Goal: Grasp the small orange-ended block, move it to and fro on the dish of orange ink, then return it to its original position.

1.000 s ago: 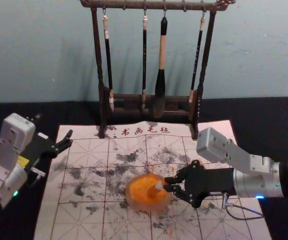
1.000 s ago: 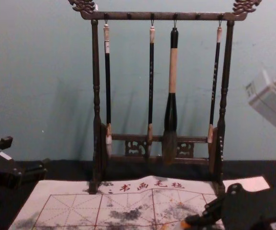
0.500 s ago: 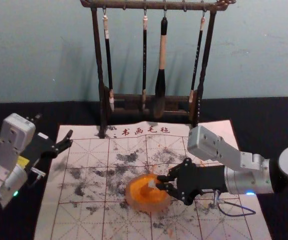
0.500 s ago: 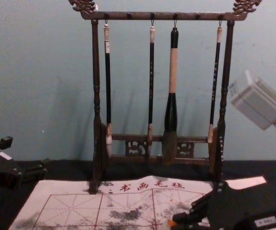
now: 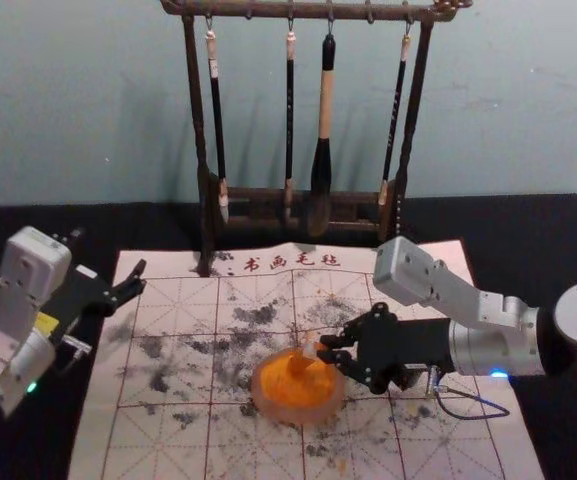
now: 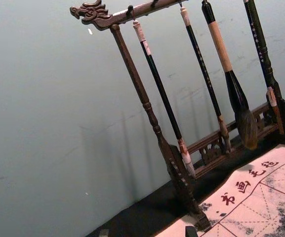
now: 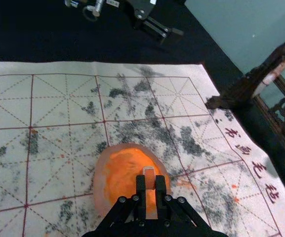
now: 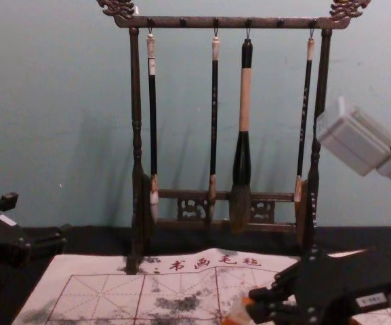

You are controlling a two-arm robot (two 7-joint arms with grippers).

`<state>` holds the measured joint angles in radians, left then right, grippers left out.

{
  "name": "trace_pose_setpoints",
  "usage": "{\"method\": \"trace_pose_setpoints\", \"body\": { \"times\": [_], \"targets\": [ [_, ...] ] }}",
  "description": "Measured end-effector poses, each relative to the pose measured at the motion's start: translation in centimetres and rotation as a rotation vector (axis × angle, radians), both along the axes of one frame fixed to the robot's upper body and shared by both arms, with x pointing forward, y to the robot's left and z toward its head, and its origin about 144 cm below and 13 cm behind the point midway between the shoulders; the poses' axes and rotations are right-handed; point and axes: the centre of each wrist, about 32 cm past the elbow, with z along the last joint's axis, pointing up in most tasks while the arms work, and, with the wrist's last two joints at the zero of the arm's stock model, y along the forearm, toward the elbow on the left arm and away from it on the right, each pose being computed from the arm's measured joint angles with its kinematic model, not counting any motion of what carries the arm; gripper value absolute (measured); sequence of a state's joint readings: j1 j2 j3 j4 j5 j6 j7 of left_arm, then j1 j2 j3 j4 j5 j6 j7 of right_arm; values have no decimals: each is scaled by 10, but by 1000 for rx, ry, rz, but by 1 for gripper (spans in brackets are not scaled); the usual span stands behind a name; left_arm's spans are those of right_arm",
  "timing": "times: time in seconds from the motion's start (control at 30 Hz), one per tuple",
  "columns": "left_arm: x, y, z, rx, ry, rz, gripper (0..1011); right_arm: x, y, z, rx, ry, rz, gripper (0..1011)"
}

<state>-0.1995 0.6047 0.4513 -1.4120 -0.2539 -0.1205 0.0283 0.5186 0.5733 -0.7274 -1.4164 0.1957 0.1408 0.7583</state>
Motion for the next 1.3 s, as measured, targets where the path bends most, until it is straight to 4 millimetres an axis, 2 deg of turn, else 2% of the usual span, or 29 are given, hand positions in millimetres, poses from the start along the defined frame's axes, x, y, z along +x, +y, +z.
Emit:
{"method": "trace_pose_setpoints", "body": {
  "times": [0.83,1.3],
  "targets": [
    [0,0,0,0,0,0,1001,-20,-20,8,65,-21,-72,90],
    [0,0,0,0,0,0,1001,-51,-60,24,142,-85,-204,90]
  ]
}}
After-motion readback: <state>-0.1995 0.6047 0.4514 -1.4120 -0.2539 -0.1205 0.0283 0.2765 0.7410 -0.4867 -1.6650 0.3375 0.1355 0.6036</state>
